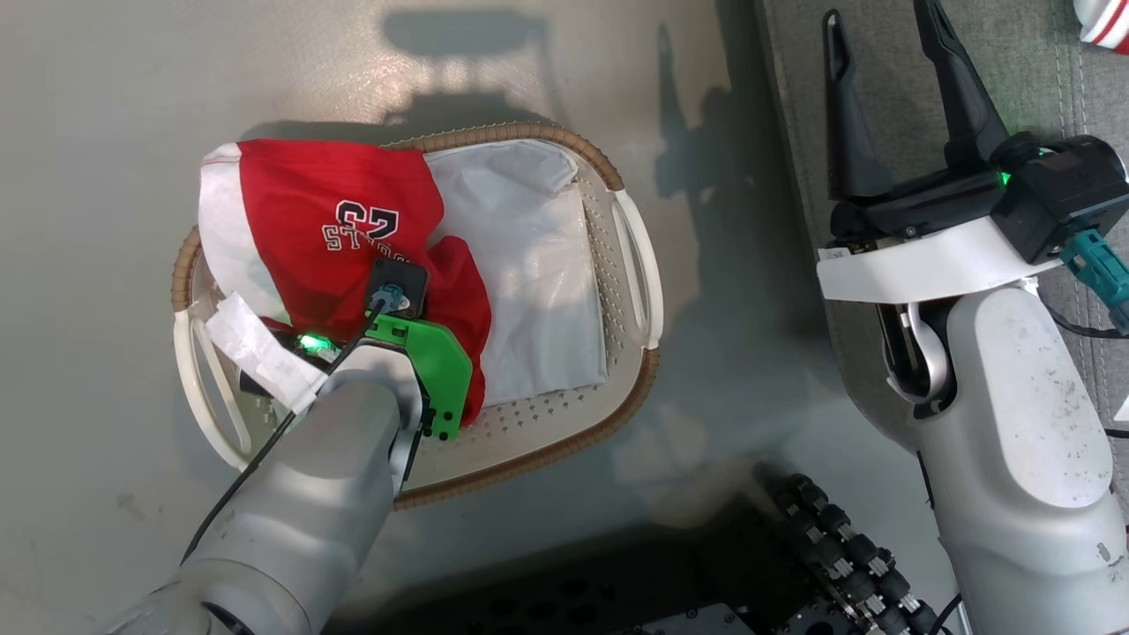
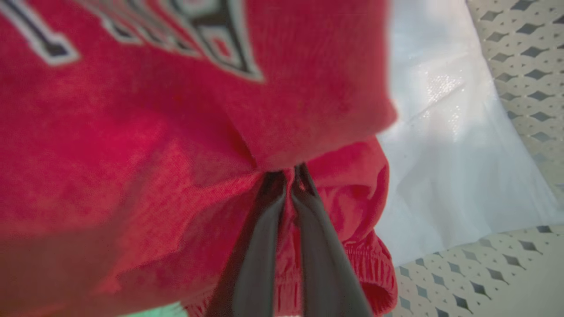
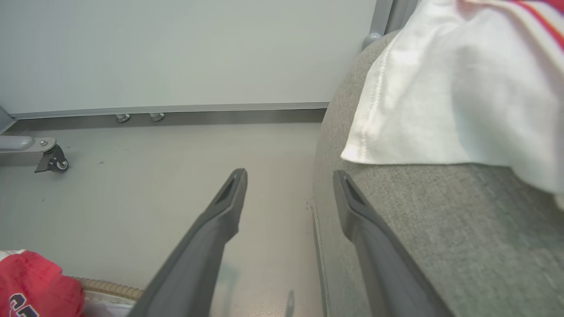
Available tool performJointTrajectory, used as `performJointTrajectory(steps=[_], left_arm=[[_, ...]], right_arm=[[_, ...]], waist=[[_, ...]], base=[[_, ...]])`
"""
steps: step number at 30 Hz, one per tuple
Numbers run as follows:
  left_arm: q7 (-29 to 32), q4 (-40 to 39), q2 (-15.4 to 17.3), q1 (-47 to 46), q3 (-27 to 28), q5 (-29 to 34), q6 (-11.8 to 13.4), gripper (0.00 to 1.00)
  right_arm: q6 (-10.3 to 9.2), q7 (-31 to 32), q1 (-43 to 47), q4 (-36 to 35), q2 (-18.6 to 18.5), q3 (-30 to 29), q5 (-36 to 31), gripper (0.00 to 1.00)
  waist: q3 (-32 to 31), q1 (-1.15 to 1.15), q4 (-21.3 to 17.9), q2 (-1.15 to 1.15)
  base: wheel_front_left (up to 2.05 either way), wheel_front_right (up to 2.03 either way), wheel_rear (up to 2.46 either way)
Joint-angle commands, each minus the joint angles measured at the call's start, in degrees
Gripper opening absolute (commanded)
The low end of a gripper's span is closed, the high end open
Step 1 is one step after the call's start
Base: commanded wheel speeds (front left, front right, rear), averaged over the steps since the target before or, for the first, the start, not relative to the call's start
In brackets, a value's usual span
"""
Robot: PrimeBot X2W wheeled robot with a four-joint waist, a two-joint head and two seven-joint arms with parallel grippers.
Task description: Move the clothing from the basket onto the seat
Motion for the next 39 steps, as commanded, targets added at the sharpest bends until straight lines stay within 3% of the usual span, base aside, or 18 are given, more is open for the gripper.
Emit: performJointTrajectory(steps=[1,13,23,31,39], left_arm=[[-0.4,0.0,0.3,0.0,-0.3,-0.5,-0.3,0.00],[-5.5,-2.5,0.3,2.5,-2.3,-1.6,-3.1,0.00],[-8.5,-5.0,0.4,5.7,-1.9,0.2,-4.9,0.00],[-8.6,-17.3,4.0,9.4,1.0,8.9,-2.7,0.00],[-8.6,-26.8,8.5,12.9,5.2,14.3,-2.5,0.00]], right_arm=[[-0.10,-0.1,-0.1,0.3,-0.5,-0.6,0.5,1.00],[-0.10,-0.1,0.6,1.4,-0.4,-0.8,0.5,1.00],[-0.10,-0.1,3.5,2.7,-0.4,-1.2,-0.4,1.00],[-0.09,-0.1,6.8,4.4,-0.4,-2.3,-1.6,1.00],[-0.09,-0.1,10.8,6.4,-0.4,-2.9,-2.3,1.00]], waist=[[-0.3,0.00,0.1,0.00],[-4.1,0.00,2.1,0.00],[-11.2,0.00,4.4,0.00],[-19.0,0.00,6.9,0.00],[-28.0,0.00,8.2,0.00]], base=[[0.00,0.00,0.00],[0.00,0.00,0.00],[0.00,0.00,0.00],[0.00,0.00,0.00],[0.00,0.00,0.00]])
